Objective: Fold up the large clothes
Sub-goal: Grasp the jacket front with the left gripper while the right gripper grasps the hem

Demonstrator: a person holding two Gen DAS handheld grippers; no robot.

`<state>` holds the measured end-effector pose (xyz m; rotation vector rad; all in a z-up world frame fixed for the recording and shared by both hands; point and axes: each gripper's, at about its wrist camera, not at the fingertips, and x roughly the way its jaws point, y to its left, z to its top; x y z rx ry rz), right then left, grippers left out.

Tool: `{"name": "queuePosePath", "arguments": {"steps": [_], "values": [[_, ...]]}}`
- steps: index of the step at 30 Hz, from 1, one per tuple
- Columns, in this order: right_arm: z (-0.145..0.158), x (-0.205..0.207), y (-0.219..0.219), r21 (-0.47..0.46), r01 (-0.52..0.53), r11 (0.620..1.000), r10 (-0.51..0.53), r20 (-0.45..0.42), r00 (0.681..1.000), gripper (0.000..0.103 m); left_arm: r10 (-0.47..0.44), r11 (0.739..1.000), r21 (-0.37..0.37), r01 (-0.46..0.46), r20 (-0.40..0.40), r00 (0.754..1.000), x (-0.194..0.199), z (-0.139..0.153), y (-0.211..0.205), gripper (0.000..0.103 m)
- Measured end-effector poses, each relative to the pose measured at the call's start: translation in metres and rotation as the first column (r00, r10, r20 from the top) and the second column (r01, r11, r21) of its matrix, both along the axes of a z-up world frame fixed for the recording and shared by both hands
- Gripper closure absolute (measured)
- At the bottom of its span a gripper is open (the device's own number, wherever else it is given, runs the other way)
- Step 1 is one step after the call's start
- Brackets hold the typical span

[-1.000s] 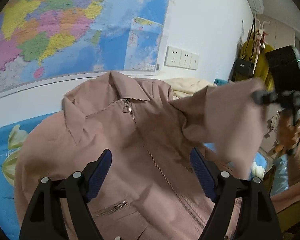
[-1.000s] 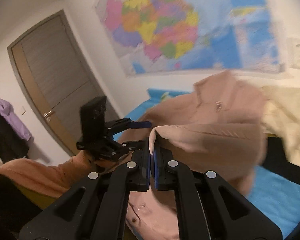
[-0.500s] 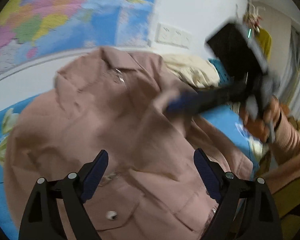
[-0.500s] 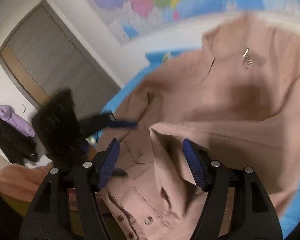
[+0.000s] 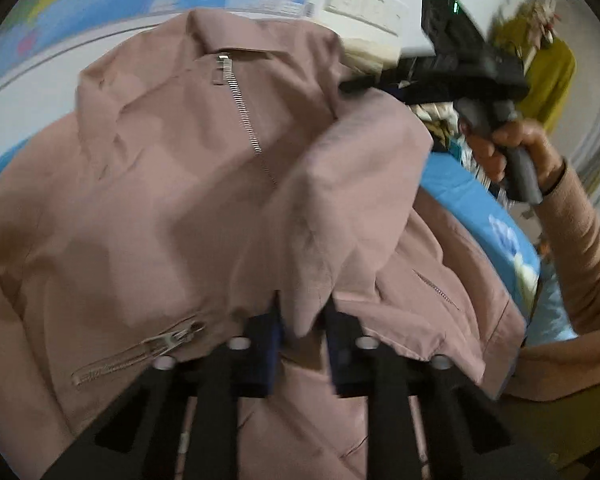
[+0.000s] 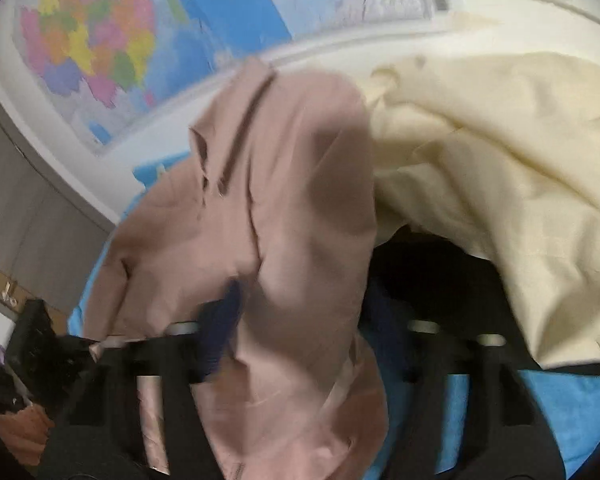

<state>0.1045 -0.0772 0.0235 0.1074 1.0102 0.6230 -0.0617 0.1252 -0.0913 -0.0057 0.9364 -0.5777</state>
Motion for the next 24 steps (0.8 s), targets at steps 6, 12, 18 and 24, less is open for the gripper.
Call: {"name": "queuePosePath", "arguments": {"steps": [6, 12, 18, 24], "values": [[0.052, 0.002, -0.027, 0.090, 0.076, 0.993, -0.086, 0.115, 0.990, 0.100, 0.132, 0.988, -0.087, -0.128, 0.047, 0.990, -0.004, 0.031, 0.067, 0.099], [0.046, 0.025, -0.045, 0.101, 0.160, 0.982, -0.168, 0.085, 0.982, 0.100, 0.317, 0.944, 0.064, -0.324, 0.103, 0.943, 0.026, 0.036, 0.106, 0.093], [0.037, 0.012, -0.054, 0.116, 0.148, 0.982, -0.159, 0.087, 0.984, 0.094, 0.084, 0.995, 0.045, -0.092, 0.166, 0.983, -0.014, 0.040, 0.064, 0.045], [0.042, 0.000, -0.057, 0.119, 0.141, 0.983, -0.155, 0.114, 0.981, 0.077, -0.121, 0.985, 0.146, 0.092, 0.204, 0.972, -0.061, 0.028, -0.027, 0.020]]}}
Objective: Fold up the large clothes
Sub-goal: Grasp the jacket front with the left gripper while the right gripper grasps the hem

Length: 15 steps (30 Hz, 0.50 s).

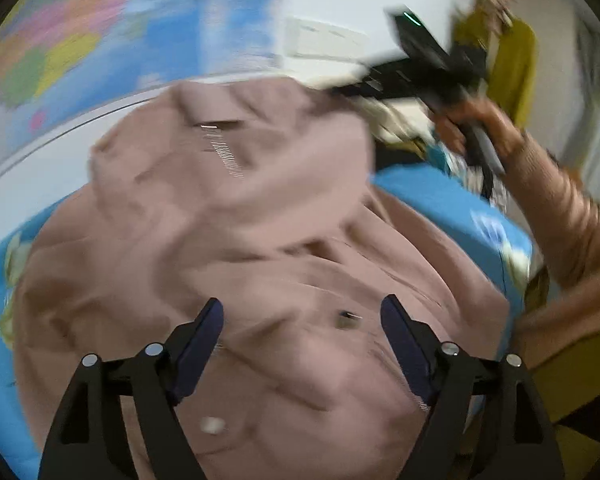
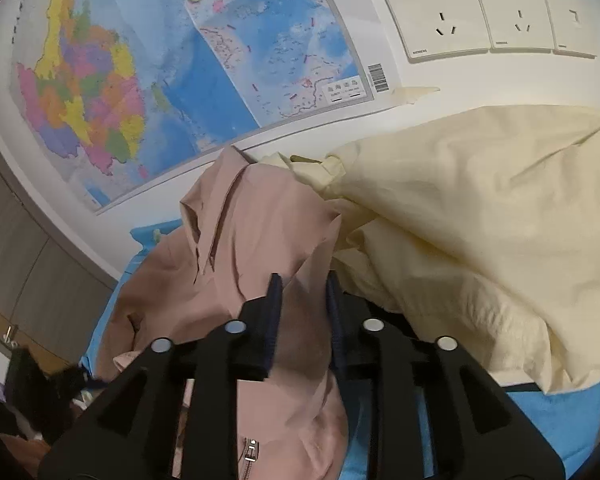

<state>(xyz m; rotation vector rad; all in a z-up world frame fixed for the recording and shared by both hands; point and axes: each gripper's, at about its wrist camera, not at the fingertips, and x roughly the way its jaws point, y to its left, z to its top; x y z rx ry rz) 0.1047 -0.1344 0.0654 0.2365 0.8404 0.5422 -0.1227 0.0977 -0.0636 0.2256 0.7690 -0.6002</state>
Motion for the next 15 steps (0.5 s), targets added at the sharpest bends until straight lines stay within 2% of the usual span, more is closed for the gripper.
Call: {"name": "queuePosePath", "arguments": {"steps": [2, 4, 5, 6, 7, 8, 9, 10, 12, 14, 15], "values": [[0.000, -0.005, 0.000, 0.006, -0.002, 1.000, 0.002, 0.011, 1.000, 0.074, -0.031, 0.996, 0.089, 0.029, 0.025, 0.999, -0.006, -0.009, -0.024, 0.017], [-0.001, -0.010, 0.001, 0.012, -0.007, 1.000, 0.006, 0.018, 1.000, 0.069, -0.043, 0.982, 0.185, 0.035, 0.037, 0.998, -0.002, -0.020, -0.041, 0.017], [-0.001, -0.012, 0.001, 0.010, -0.009, 1.000, 0.008, 0.022, 1.000, 0.068, -0.029, 0.975, 0.223, 0.022, 0.027, 0.999, 0.004, -0.028, -0.047, 0.020], [-0.001, -0.014, 0.002, 0.010, -0.015, 1.000, 0.015, 0.024, 1.000, 0.067, -0.013, 0.970, 0.242, 0.009, 0.015, 1.000, 0.009, -0.033, -0.045, 0.029], [-0.001, -0.016, 0.002, 0.010, -0.022, 1.000, 0.022, 0.027, 0.999, 0.067, 0.020, 0.965, 0.260, -0.018, -0.006, 1.000, 0.019, -0.040, -0.042, 0.062], [-0.001, -0.017, 0.003, 0.005, -0.025, 1.000, 0.025, 0.028, 0.999, 0.067, 0.042, 0.970, 0.239, -0.031, -0.043, 0.998, 0.027, -0.041, -0.035, 0.094], [-0.001, -0.018, 0.004, -0.001, -0.029, 1.000, 0.029, 0.030, 0.999, 0.067, 0.061, 0.978, 0.201, -0.047, -0.067, 0.996, 0.031, -0.038, -0.025, 0.094], [0.000, -0.020, 0.005, -0.008, -0.037, 0.999, 0.038, 0.037, 0.999, 0.067, 0.093, 0.988, 0.128, -0.084, -0.067, 0.993, 0.035, -0.028, -0.007, 0.095], [0.004, -0.021, 0.006, -0.021, -0.048, 0.999, 0.049, 0.047, 0.998, 0.067, 0.176, 0.984, 0.010, -0.176, -0.040, 0.984, 0.039, -0.005, 0.032, 0.095], [0.006, -0.021, 0.008, -0.039, -0.053, 0.998, 0.056, 0.059, 0.997, 0.057, 0.286, 0.952, -0.098, -0.289, -0.038, 0.957, 0.043, 0.017, 0.080, 0.095], [0.007, -0.021, 0.008, -0.049, -0.053, 0.997, 0.056, 0.064, 0.996, 0.042, 0.344, 0.930, -0.124, -0.346, -0.032, 0.938, 0.045, 0.024, 0.102, 0.095]]}}
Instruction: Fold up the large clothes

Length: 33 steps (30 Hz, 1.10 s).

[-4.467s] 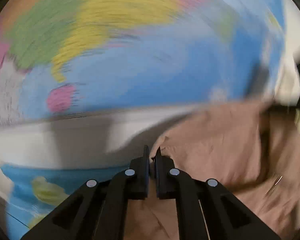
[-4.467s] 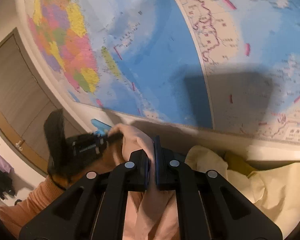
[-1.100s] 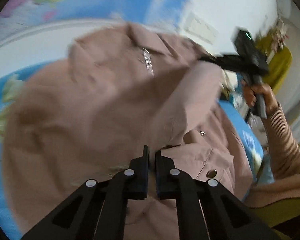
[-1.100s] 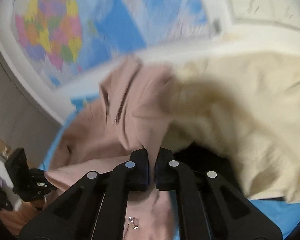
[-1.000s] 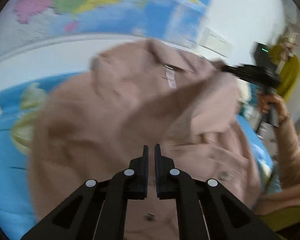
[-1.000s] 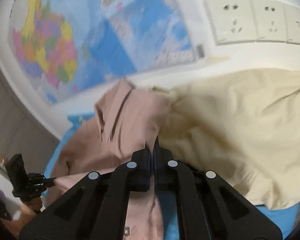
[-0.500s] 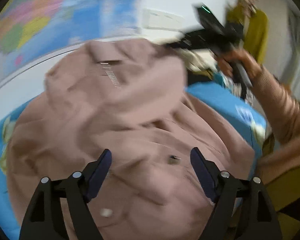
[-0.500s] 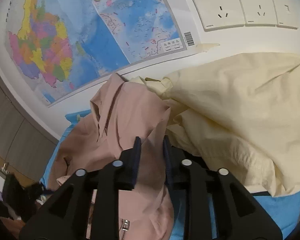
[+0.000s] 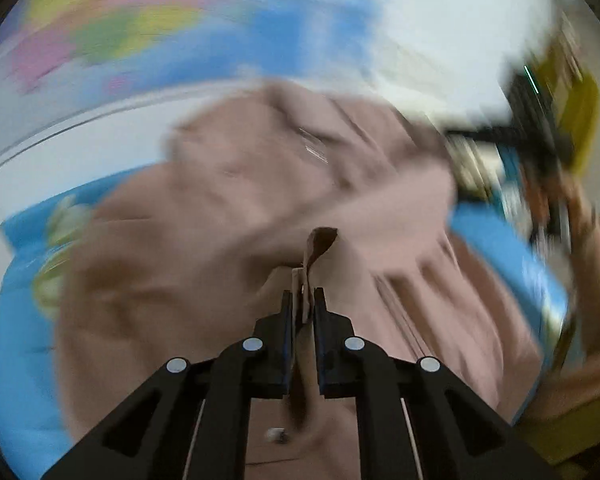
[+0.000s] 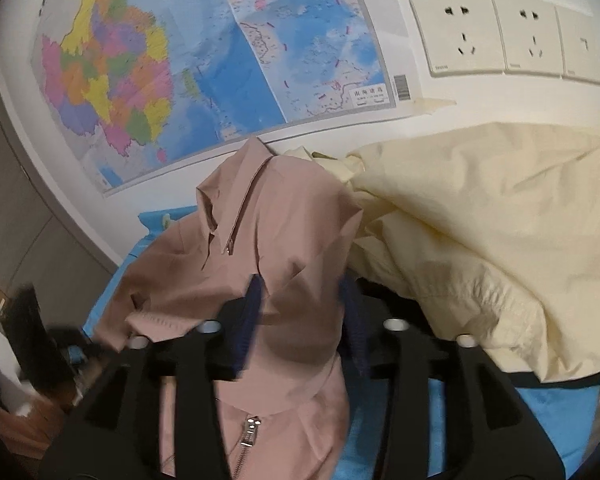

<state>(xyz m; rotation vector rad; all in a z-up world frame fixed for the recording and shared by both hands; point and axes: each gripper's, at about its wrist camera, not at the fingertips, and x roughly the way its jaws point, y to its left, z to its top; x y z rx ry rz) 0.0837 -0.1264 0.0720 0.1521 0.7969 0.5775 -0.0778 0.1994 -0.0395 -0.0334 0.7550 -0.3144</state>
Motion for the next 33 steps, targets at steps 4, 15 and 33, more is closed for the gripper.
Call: {"name": "queuePosePath", "arguments": {"steps": [4, 15, 33], "values": [[-0.005, 0.006, 0.003, -0.018, -0.010, 1.000, 0.010, -0.003, 1.000, 0.028, 0.150, 0.989, 0.002, -0.150, -0.002, 0.989, 0.011, 0.006, 0.050, 0.095], [-0.037, 0.038, 0.025, -0.051, -0.084, 0.995, 0.076, -0.143, 0.987, 0.096, 0.188, 0.981, 0.047, -0.187, -0.021, 0.982, 0.030, -0.020, 0.072, 0.095], [-0.012, 0.049, -0.013, -0.089, 0.187, 0.978, -0.190, -0.030, 0.981, 0.051, 0.175, 0.974, 0.173, -0.147, -0.161, 0.971, 0.116, -0.058, 0.047, 0.073]]}}
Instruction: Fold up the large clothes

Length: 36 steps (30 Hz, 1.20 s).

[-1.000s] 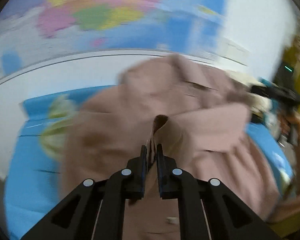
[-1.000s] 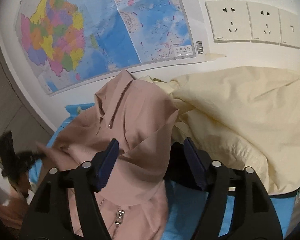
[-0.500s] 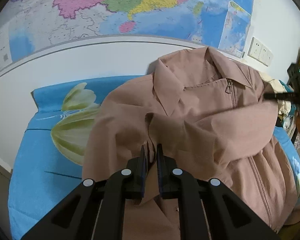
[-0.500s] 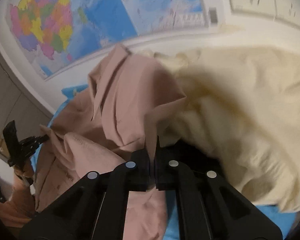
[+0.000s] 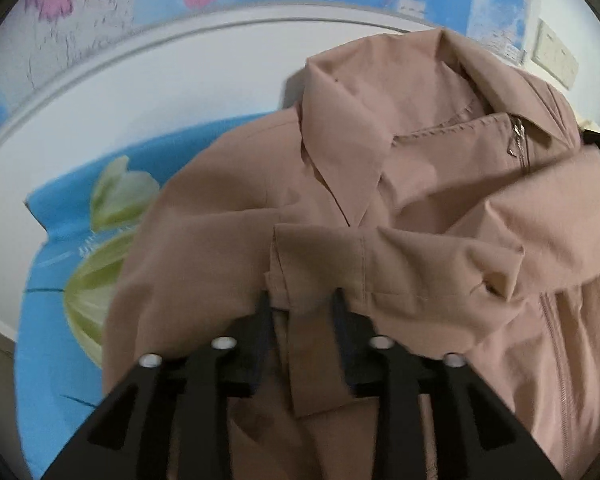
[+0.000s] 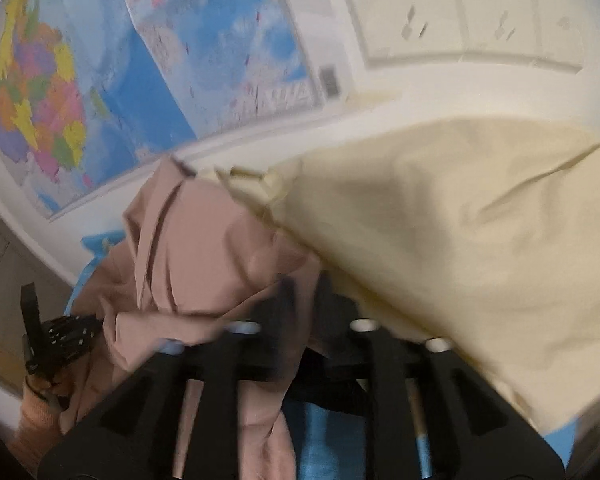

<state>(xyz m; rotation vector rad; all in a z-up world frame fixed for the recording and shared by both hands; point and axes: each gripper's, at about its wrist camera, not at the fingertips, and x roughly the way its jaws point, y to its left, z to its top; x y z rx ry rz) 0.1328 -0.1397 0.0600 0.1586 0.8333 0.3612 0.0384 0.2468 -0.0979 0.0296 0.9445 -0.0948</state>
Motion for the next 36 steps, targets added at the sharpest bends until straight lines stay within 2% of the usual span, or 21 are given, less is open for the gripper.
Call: {"name": "queuePosePath", "arguments": {"steps": [1, 2, 3, 5, 6, 7, 9, 10, 12, 13, 14, 16, 19, 22, 25, 27, 29, 31, 32, 33, 36], "values": [[0.012, -0.012, 0.001, -0.014, 0.010, 1.000, -0.009, 0.058, 0.998, 0.040, -0.009, 1.000, -0.004, 0.009, 0.007, 1.000, 0.000, 0.001, 0.001, 0.073], [0.021, -0.021, 0.005, -0.022, 0.003, 1.000, 0.000, 0.110, 0.994, 0.040, -0.011, 1.000, 0.000, 0.011, 0.013, 1.000, 0.000, 0.002, 0.002, 0.073], [0.032, -0.037, 0.016, -0.026, -0.049, 0.998, 0.053, 0.160, 0.986, 0.040, -0.010, 1.000, 0.002, 0.010, 0.016, 1.000, 0.000, 0.003, 0.003, 0.073], [0.040, -0.054, 0.038, -0.027, -0.168, 0.985, 0.170, 0.194, 0.966, 0.040, -0.012, 1.000, -0.004, 0.012, 0.015, 1.000, 0.001, 0.003, 0.004, 0.074], [0.040, -0.065, 0.058, -0.050, -0.252, 0.966, 0.257, 0.198, 0.946, 0.040, -0.008, 1.000, 0.000, 0.008, 0.013, 1.000, 0.003, 0.003, 0.004, 0.074], [0.034, -0.076, 0.085, -0.088, -0.340, 0.936, 0.351, 0.184, 0.918, 0.041, -0.005, 1.000, 0.002, 0.005, 0.010, 1.000, 0.005, 0.003, 0.004, 0.077], [0.017, -0.085, 0.125, -0.123, -0.447, 0.886, 0.461, 0.138, 0.877, 0.043, 0.001, 1.000, -0.003, -0.001, 0.002, 1.000, 0.009, 0.002, 0.004, 0.077], [0.000, -0.088, 0.153, -0.145, -0.515, 0.845, 0.530, 0.093, 0.843, 0.047, 0.007, 1.000, -0.004, -0.008, -0.005, 1.000, 0.011, 0.002, 0.005, 0.077], [-0.024, -0.088, 0.188, -0.182, -0.569, 0.802, 0.584, 0.038, 0.811, 0.053, 0.011, 1.000, -0.010, -0.011, -0.009, 1.000, 0.012, 0.004, 0.006, 0.075], [-0.039, -0.084, 0.205, -0.176, -0.599, 0.781, 0.608, -0.002, 0.794, 0.056, 0.008, 1.000, -0.014, -0.008, -0.003, 1.000, 0.009, 0.008, 0.008, 0.068], [-0.050, -0.078, 0.217, -0.168, -0.611, 0.774, 0.616, -0.026, 0.788, 0.057, 0.008, 1.000, -0.023, -0.008, 0.010, 1.000, 0.004, 0.013, 0.010, 0.058], [-0.070, -0.065, 0.238, -0.167, -0.624, 0.763, 0.621, -0.078, 0.780, 0.059, 0.012, 1.000, -0.025, -0.011, 0.050, 0.999, -0.009, 0.025, 0.016, 0.054], [-0.092, -0.042, 0.246, -0.216, -0.575, 0.789, 0.565, -0.113, 0.817, 0.064, 0.043, 0.999, -0.020, -0.042, 0.099, 0.994, -0.036, 0.043, 0.030, 0.041], [-0.107, -0.018, 0.232, -0.226, -0.500, 0.836, 0.477, -0.150, 0.866, 0.071, 0.093, 0.996, -0.027, -0.091, 0.118, 0.989, -0.064, 0.052, 0.049, 0.035], [-0.111, -0.014, 0.224, -0.195, -0.486, 0.852, 0.461, -0.162, 0.873, 0.072, 0.122, 0.993, -0.016, -0.121, 0.092, 0.988, -0.093, 0.047, 0.062, 0.033], [-0.109, -0.014, 0.219, -0.218, -0.471, 0.855, 0.447, -0.154, 0.881, 0.072, 0.133, 0.991, 0.004, -0.134, 0.070, 0.989, -0.107, 0.042, 0.064, 0.030], [-0.105, -0.017, 0.219, -0.208, -0.467, 0.860, 0.440, -0.162, 0.883, 0.069, 0.123, 0.992, -0.019, -0.122, 0.045, 0.991, -0.116, 0.035, 0.065, 0.027], [-0.101, -0.022, 0.216, -0.203, -0.470, 0.859, 0.443, -0.164, 0.881, 0.056, 0.099, 0.994, -0.041, -0.098, 0.029, 0.995, -0.121, 0.029, 0.062, 0.026], [-0.099, -0.026, 0.216, -0.196, -0.474, 0.858, 0.449, -0.161, 0.879, 0.053, 0.078, 0.996, -0.055, -0.077, 0.016, 0.997, -0.124, 0.025, 0.057, 0.021], [-0.096, -0.029, 0.219, -0.194, -0.476, 0.858, 0.453, -0.152, 0.878, 0.048, 0.052, 0.997, -0.064, -0.052, 0.000, 0.999, -0.126, 0.021, 0.052, 0.020], [-0.084, -0.041, 0.208, -0.161, -0.476, 0.865, 0.460, -0.127, 0.879, 0.042, 0.007, 0.995, -0.095, -0.009, -0.021, 1.000, -0.133, 0.010, 0.044, 0.024]]}}
